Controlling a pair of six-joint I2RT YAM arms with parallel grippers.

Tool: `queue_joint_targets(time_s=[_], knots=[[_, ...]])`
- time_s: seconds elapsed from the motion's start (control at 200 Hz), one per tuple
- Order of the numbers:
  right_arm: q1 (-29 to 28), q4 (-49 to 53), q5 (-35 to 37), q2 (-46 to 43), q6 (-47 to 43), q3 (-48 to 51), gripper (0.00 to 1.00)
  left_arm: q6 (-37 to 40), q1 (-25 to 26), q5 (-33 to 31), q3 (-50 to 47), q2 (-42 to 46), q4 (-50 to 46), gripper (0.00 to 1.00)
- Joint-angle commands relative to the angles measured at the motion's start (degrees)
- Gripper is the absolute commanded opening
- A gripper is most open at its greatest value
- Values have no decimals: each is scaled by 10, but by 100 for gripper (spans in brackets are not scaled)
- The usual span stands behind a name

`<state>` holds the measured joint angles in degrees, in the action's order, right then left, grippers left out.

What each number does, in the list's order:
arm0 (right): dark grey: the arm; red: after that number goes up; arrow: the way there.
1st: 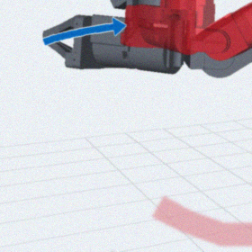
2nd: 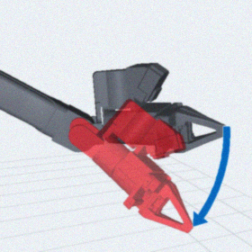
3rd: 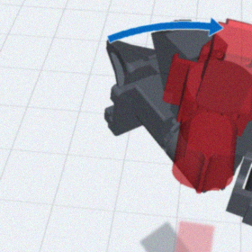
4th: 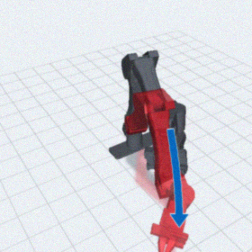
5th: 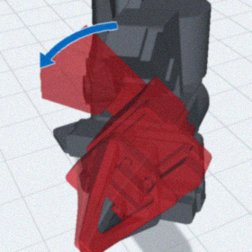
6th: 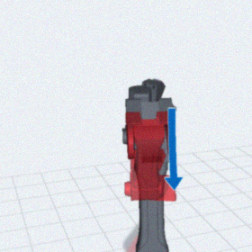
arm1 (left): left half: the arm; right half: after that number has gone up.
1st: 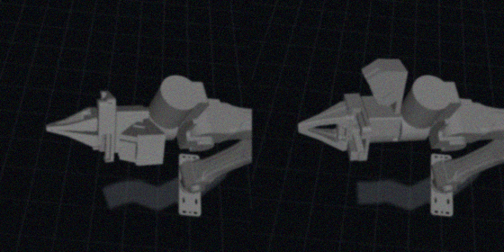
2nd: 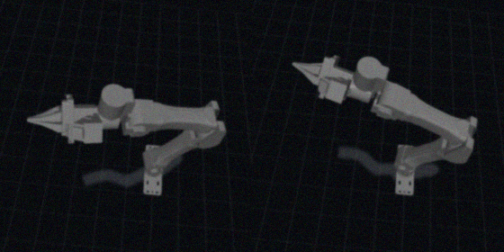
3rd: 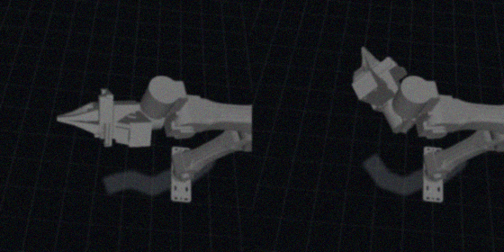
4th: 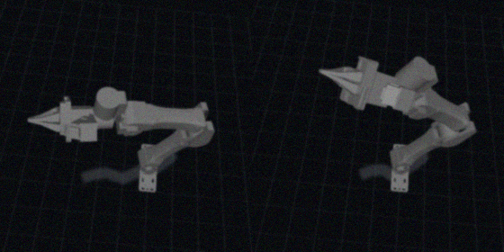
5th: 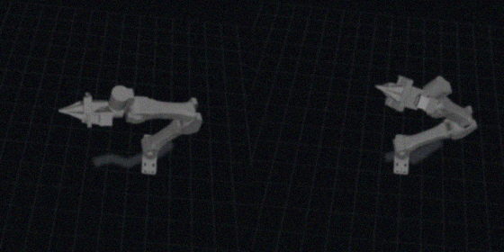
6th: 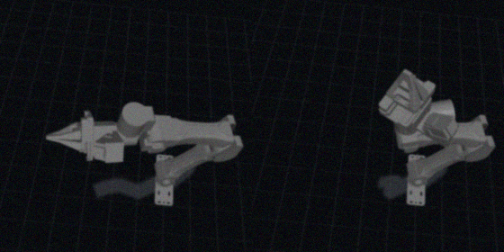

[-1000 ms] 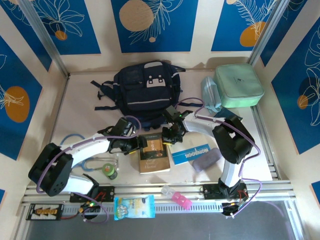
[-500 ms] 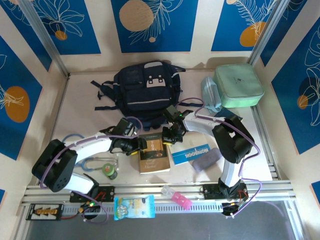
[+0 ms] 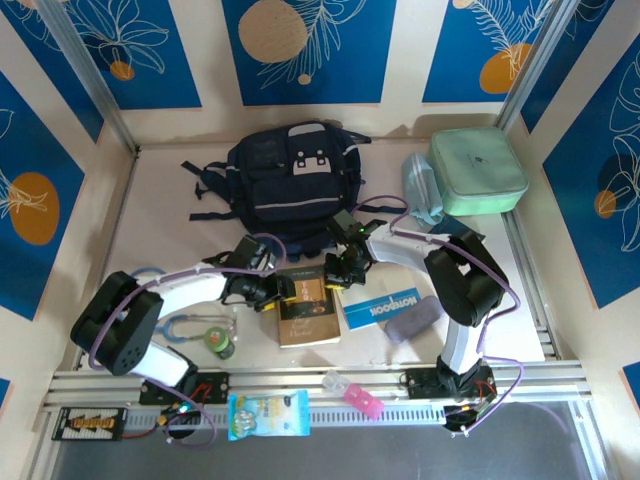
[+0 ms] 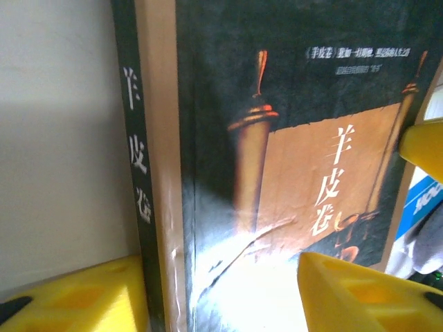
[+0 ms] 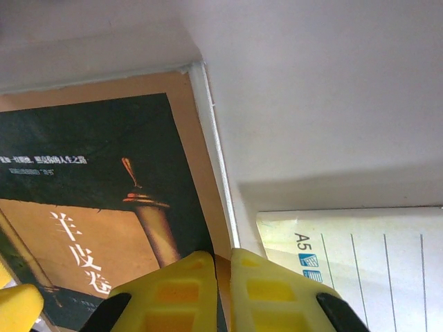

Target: Pack books, pencil case, and school supplies into a backpack

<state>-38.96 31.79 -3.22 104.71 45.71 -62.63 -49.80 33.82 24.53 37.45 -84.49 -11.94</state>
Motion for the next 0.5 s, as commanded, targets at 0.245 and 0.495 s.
queue_joint_targets(time_s=[0.245,0.495], knots=[[-4,7,82,97,5,46,10,-7,5,93,8,65,81,42],[-2,11,88,48,1,57,15,40,5,53,51,44,-4,9]])
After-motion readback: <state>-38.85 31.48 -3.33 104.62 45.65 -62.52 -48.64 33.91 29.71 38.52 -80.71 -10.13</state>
